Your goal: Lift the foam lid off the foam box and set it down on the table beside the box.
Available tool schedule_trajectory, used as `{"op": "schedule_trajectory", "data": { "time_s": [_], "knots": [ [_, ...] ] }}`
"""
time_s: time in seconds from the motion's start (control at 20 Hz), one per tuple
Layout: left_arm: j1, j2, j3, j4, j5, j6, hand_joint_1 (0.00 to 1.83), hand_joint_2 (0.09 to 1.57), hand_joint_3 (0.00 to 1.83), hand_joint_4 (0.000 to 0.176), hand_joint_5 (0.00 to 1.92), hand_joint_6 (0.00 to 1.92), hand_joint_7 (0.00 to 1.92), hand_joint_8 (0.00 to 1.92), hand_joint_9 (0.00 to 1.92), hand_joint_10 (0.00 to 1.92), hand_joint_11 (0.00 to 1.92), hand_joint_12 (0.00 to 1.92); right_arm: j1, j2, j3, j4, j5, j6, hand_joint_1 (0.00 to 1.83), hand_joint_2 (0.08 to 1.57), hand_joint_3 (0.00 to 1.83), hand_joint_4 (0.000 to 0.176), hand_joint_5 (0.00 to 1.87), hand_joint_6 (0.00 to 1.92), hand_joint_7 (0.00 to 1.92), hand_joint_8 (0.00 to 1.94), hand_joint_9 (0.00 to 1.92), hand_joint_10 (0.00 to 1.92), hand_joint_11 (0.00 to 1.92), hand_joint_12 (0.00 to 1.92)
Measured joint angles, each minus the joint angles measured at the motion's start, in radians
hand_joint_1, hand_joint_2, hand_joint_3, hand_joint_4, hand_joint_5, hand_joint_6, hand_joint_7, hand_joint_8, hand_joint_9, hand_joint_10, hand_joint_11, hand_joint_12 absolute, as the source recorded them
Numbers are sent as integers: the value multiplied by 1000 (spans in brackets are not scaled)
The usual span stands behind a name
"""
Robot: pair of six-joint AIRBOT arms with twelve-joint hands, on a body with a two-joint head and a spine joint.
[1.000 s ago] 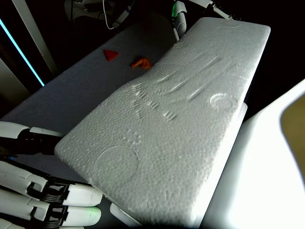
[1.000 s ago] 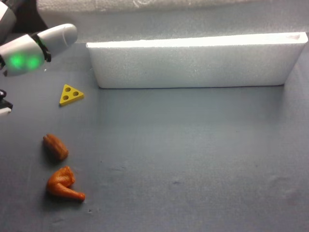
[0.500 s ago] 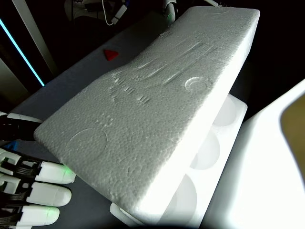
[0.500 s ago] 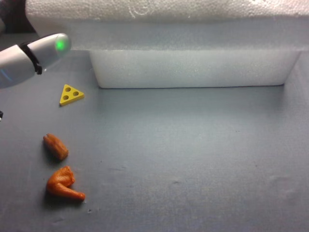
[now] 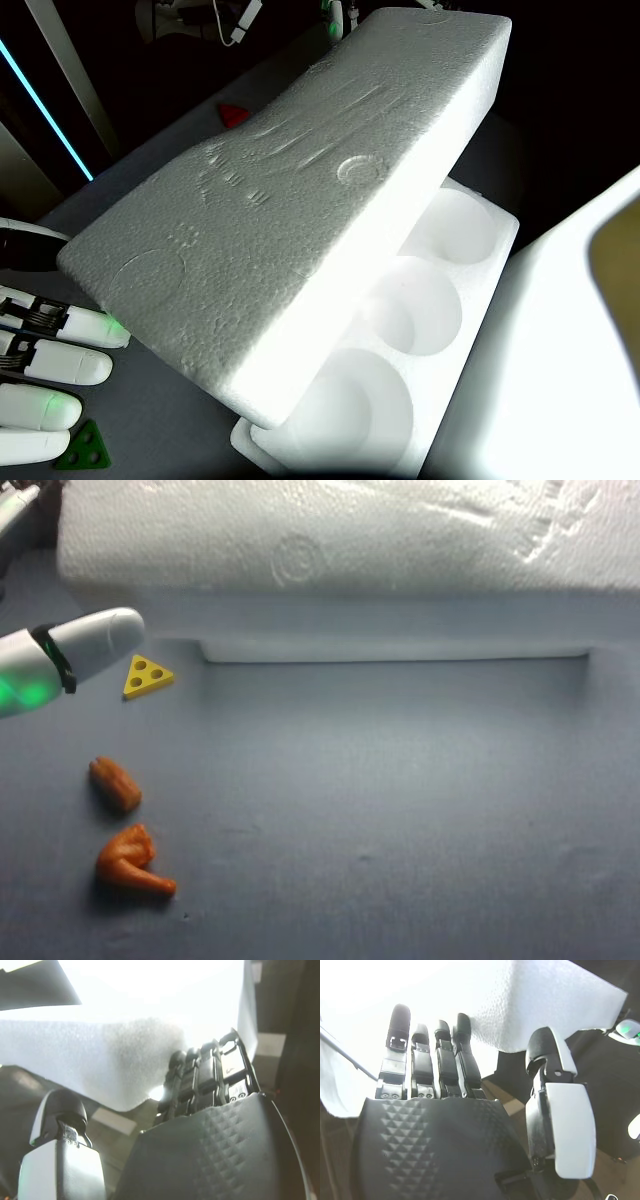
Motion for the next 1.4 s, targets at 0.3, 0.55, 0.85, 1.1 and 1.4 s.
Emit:
{"op": "schedule_trajectory", "data": {
  "time_s": [0.3,0.55,0.85,1.1,1.4],
  "knots": [
    [70,2,-37,-5,-2,-11,330,1088,10,1,118,1,0,0,0,0,0,0,-90,2,-23,-8,-13,51,466,1307,2,0,288,28,72,0,6,14,0,60],
    [143,12,-69,-16,-21,-25,288,1107,11,0,90,0,0,0,0,0,0,0,-123,3,-36,-19,-11,77,477,1291,0,0,271,16,13,1,0,0,5,3],
    [225,-33,-70,-48,-40,-64,235,1103,5,12,127,10,0,0,0,0,0,0,-200,-3,-45,-37,-2,109,417,1284,0,0,296,24,32,12,8,3,33,16],
    [224,-78,-27,-30,5,-94,192,1091,0,6,136,10,0,0,0,0,0,0,-231,-37,-18,-5,-11,148,328,1272,1,0,291,3,81,1,74,6,0,386],
    [213,-143,27,-46,122,-107,194,1094,0,28,103,0,0,0,0,0,0,0,-231,-84,26,22,-60,155,373,1260,0,0,315,17,125,6,134,35,0,1028]
  ]
}}
